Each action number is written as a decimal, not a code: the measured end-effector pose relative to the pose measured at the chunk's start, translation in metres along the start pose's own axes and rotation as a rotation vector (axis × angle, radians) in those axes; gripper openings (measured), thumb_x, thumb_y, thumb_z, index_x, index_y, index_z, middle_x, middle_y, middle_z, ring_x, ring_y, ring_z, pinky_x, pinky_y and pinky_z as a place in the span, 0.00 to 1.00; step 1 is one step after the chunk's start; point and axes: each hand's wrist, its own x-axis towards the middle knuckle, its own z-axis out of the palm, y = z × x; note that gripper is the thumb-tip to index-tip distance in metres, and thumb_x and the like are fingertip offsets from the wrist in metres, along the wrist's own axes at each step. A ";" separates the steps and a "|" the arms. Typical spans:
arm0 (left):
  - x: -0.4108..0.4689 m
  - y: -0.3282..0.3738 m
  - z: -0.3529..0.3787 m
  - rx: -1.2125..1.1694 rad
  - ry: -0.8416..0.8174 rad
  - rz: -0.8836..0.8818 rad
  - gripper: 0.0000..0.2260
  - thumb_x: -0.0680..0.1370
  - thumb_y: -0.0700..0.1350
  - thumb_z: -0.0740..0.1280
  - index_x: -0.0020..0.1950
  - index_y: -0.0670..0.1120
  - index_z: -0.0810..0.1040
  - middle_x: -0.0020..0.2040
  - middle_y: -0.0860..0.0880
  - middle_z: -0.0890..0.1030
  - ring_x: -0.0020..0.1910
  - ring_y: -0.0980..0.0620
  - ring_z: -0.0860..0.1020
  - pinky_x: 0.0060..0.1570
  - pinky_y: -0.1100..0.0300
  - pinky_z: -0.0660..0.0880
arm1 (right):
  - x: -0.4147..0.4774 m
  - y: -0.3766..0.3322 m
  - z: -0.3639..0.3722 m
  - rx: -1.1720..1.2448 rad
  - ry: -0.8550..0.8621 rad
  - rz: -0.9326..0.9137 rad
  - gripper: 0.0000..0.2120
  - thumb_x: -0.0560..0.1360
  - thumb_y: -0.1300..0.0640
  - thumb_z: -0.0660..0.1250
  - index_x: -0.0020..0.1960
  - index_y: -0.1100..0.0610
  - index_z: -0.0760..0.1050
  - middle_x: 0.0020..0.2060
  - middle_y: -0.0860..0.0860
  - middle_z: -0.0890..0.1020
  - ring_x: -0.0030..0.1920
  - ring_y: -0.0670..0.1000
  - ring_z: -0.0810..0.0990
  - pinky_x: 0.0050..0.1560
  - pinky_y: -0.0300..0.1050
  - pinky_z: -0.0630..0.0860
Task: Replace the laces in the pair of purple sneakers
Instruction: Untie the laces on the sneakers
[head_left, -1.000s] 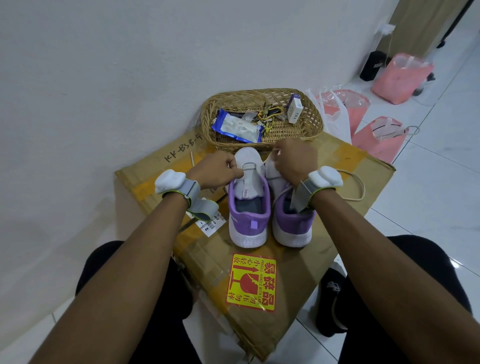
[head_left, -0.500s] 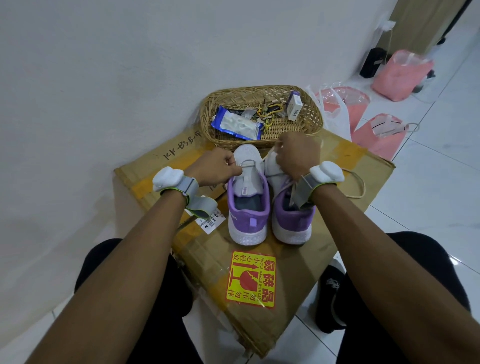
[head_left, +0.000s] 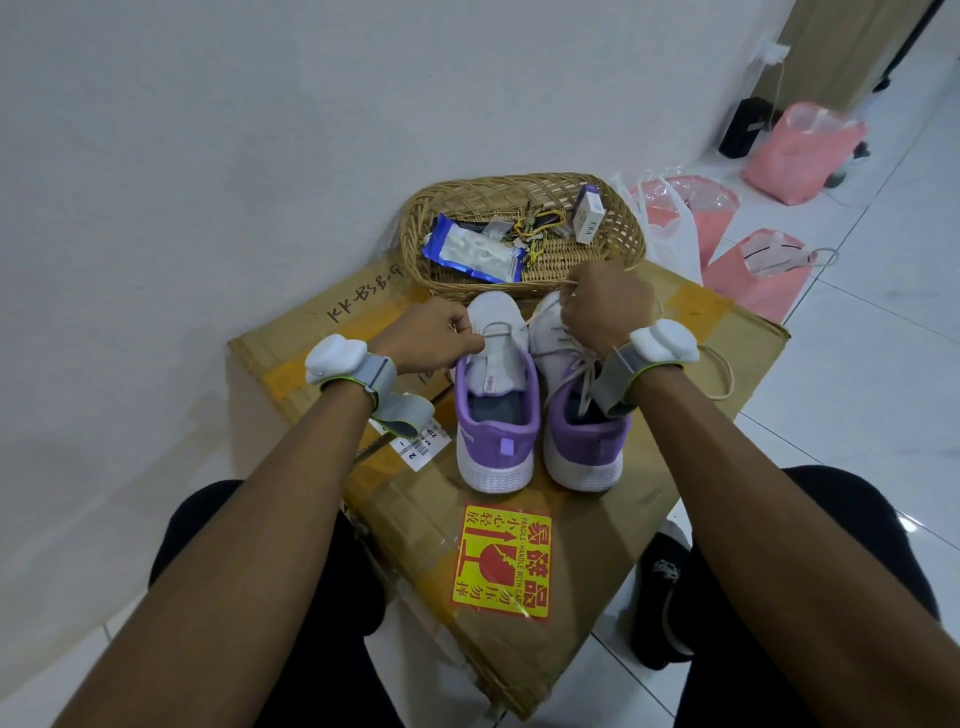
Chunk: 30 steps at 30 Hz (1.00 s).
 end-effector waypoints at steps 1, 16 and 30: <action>0.000 0.001 0.000 0.003 0.000 0.004 0.08 0.75 0.47 0.71 0.39 0.46 0.78 0.37 0.48 0.83 0.35 0.51 0.79 0.38 0.56 0.76 | 0.002 0.004 -0.002 0.019 0.002 0.021 0.10 0.75 0.57 0.64 0.52 0.56 0.82 0.48 0.57 0.83 0.48 0.62 0.82 0.41 0.45 0.69; -0.003 0.001 -0.005 0.011 -0.008 0.014 0.09 0.76 0.46 0.70 0.40 0.41 0.81 0.37 0.45 0.85 0.31 0.52 0.80 0.38 0.53 0.80 | -0.001 -0.007 -0.003 0.030 -0.062 0.022 0.12 0.73 0.59 0.67 0.55 0.53 0.82 0.49 0.56 0.84 0.50 0.60 0.82 0.45 0.44 0.72; -0.004 0.002 -0.005 0.008 -0.017 0.003 0.09 0.76 0.46 0.70 0.41 0.41 0.82 0.37 0.45 0.85 0.35 0.43 0.83 0.35 0.54 0.80 | -0.002 -0.004 -0.001 0.061 -0.121 -0.096 0.10 0.72 0.51 0.68 0.50 0.48 0.84 0.48 0.55 0.85 0.48 0.60 0.83 0.44 0.46 0.75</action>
